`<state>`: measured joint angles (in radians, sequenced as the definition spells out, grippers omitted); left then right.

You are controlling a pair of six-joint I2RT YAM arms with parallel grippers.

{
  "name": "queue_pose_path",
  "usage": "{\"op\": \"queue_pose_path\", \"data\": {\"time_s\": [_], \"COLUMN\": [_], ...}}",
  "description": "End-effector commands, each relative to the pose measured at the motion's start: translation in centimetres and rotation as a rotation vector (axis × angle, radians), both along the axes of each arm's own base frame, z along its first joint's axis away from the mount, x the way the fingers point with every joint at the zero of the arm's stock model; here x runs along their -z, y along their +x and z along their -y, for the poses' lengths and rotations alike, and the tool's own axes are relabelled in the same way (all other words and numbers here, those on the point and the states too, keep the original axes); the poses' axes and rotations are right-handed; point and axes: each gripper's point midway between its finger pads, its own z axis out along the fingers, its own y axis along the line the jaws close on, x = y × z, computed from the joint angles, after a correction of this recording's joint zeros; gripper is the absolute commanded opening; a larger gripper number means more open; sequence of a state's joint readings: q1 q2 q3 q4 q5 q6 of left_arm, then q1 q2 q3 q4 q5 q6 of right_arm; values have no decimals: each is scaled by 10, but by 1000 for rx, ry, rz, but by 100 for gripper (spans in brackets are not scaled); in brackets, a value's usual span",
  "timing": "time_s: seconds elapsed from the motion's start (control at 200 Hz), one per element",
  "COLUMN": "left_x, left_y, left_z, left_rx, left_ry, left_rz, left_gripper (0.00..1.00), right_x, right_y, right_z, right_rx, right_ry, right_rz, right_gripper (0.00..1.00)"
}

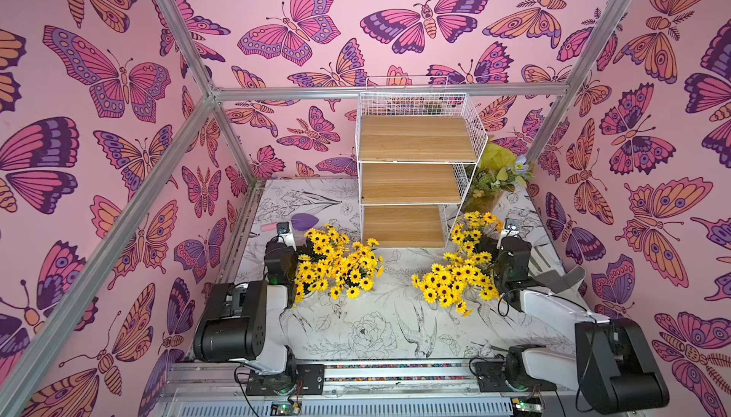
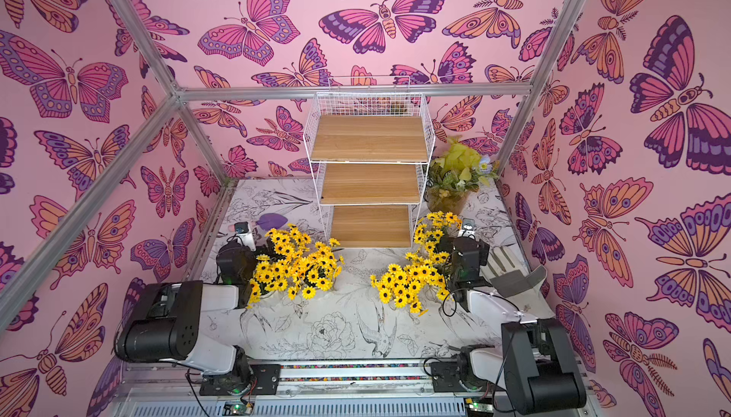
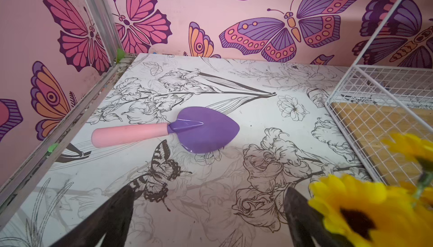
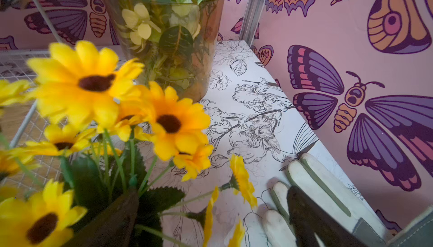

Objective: Take the sunflower pots off the shelves
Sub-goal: Reset both arms

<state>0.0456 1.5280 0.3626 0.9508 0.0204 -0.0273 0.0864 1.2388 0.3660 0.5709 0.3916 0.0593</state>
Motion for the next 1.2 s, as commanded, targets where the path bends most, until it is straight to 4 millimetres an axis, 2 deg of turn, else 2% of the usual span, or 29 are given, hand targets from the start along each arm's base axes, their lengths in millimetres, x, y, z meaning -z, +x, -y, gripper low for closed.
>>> {"op": "queue_pose_path", "data": {"time_s": [0.0, 0.14, 0.26, 0.451, 0.531, 0.626, 0.726, 1.192], "left_x": [14, 15, 15, 15, 15, 15, 15, 15], "left_y": [-3, -3, -3, -3, -3, -3, -3, -3], "left_z": [0, 0, 0, 1, 1, 1, 0, 1], "left_rx": [-14, -17, -17, -18, -18, -18, -19, -32], "left_ry": [32, 36, 40, 43, 43, 43, 44, 61], "left_rz": [-65, -67, -60, -63, -59, -61, -59, -59], "left_gripper": [99, 99, 99, 99, 99, 99, 99, 99], "right_x": [-2, 1, 1, 25, 26, 27, 31, 32], "right_y": [1, 9, 12, 25, 31, 32, 36, 36], "right_z": [1, -8, -18, -25, -32, -29, -34, -31], "right_rx": [-37, -102, -153, -194, -237, -216, -244, -227], "right_ry": [8, 38, 85, 79, 78, 77, 82, 86], "right_rz": [57, 38, 90, 63, 76, 55, 4, -3], "right_gripper": [99, 99, 98, 99, 99, 99, 99, 99]}}
